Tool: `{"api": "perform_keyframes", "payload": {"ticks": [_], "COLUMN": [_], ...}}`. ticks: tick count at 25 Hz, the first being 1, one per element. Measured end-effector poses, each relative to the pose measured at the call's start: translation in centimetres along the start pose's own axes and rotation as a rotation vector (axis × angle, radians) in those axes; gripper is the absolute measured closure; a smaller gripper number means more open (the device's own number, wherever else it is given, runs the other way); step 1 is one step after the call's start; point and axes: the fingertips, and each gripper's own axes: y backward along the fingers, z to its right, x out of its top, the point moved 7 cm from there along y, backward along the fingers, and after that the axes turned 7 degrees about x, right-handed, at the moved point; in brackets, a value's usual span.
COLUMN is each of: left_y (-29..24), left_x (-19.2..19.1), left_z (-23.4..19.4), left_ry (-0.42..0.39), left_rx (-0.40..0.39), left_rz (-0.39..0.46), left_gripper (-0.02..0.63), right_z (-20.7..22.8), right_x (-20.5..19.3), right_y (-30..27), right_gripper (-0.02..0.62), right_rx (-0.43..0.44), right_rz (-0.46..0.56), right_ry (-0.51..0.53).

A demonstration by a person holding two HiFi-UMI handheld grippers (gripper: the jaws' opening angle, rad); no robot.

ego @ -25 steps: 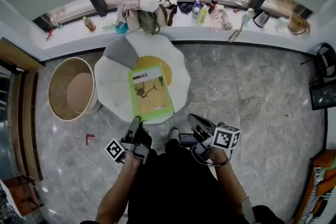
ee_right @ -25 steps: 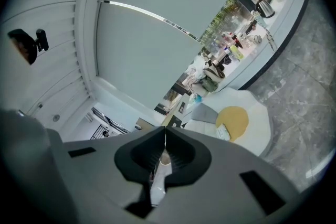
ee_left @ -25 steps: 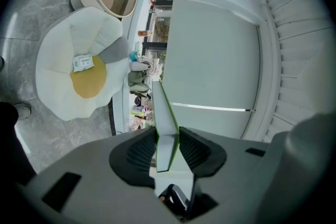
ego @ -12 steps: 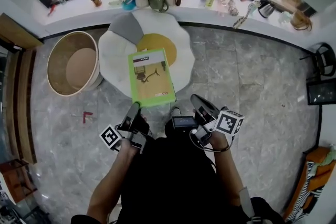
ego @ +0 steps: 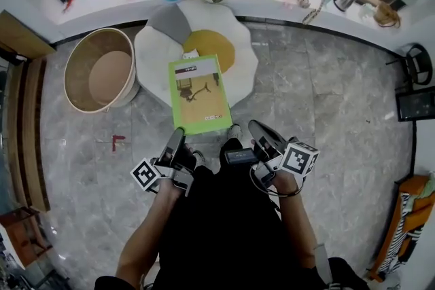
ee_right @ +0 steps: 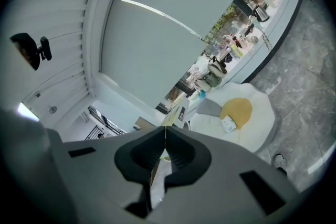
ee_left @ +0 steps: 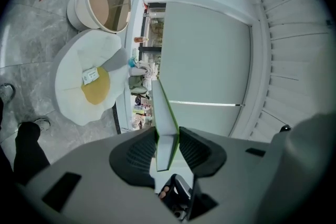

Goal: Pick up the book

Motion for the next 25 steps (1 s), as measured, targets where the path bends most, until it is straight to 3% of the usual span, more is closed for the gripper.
{"api": "perform_keyframes", "payload": {"ticks": [10, 16, 25], "left_y": [5.3, 5.3, 5.4], "left_x": [-0.4, -0.4, -0.6], "left_z": [-1.6, -1.1, -0.5], "left_ry": [0.002, 0.005, -0.005], "left_rx": [0.0, 0.01, -0.017], "left_rz": [-0.122, -0.147, -0.127], "left_gripper": [0.457, 0.457, 0.457], "right_z": [-4.0, -4.6, -5.8], "right_x": [-7.2, -8.0, -7.1], "right_y": [2.8, 3.0, 2.9], "right_gripper": [0.578, 0.578, 0.578], "right_rx": [-0.064, -0.068, -0.005], "right_rz": [0.044, 0.033, -0.025], "right_ry": [0.017, 0.027, 0.136]}}
